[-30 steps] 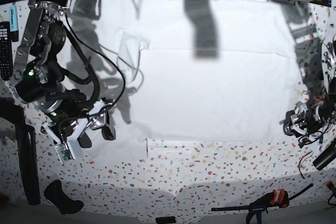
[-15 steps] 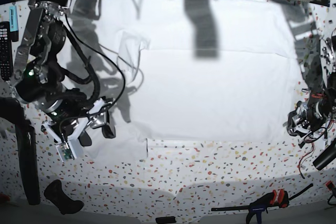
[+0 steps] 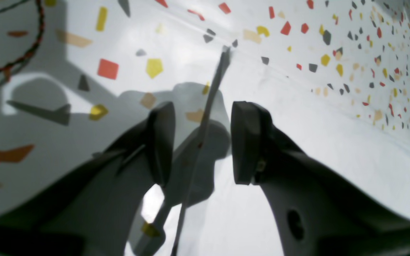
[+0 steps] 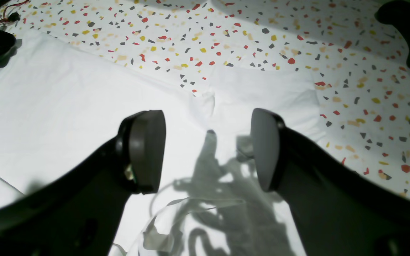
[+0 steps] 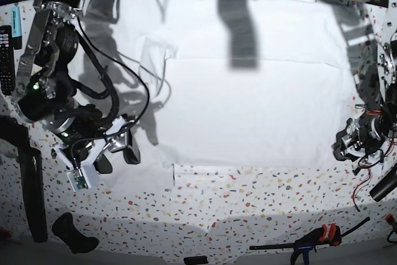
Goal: Fold the T-shirt properly
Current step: 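Lower both grippers to opposite side edges of the folded white shirt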
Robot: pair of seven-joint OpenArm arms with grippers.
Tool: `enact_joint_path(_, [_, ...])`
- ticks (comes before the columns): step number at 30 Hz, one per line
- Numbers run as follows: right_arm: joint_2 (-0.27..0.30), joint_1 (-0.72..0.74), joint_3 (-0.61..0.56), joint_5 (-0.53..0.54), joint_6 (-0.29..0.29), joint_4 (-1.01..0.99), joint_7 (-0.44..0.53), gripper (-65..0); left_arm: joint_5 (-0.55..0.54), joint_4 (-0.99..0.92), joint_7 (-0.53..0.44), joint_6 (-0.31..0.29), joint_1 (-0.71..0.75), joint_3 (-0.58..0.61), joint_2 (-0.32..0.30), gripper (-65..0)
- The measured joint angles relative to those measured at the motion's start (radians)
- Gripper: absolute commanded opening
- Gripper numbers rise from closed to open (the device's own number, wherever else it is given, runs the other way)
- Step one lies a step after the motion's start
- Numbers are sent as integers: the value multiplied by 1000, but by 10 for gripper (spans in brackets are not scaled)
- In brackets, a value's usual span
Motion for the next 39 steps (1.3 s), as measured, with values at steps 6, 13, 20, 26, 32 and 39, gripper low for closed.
enact_joint_path(6, [0, 0, 0, 1, 0, 0, 0, -278, 0, 0, -24, 0, -2, 0, 46, -392])
enact_joint_path(13, [0, 0, 0, 0, 0, 0, -19, -278, 121, 3, -98, 4, -8, 0, 106, -392])
enact_joint_path(20, [0, 0, 0, -1, 0, 0, -19, -278, 117, 3, -81, 3, -14, 0, 89, -392])
enact_joint_path(26, [0, 0, 0, 0, 0, 0, -19, -278, 122, 2, -79, 3, -14, 0, 75, -402])
enact_joint_path(32, [0, 0, 0, 0, 0, 0, -19, -278, 129, 1, -82, 11, -13, 0, 76, -639])
enact_joint_path(39, [0, 5, 0, -166, -31, -13, -19, -278, 136, 0, -116, 12, -10, 0, 76, -650])
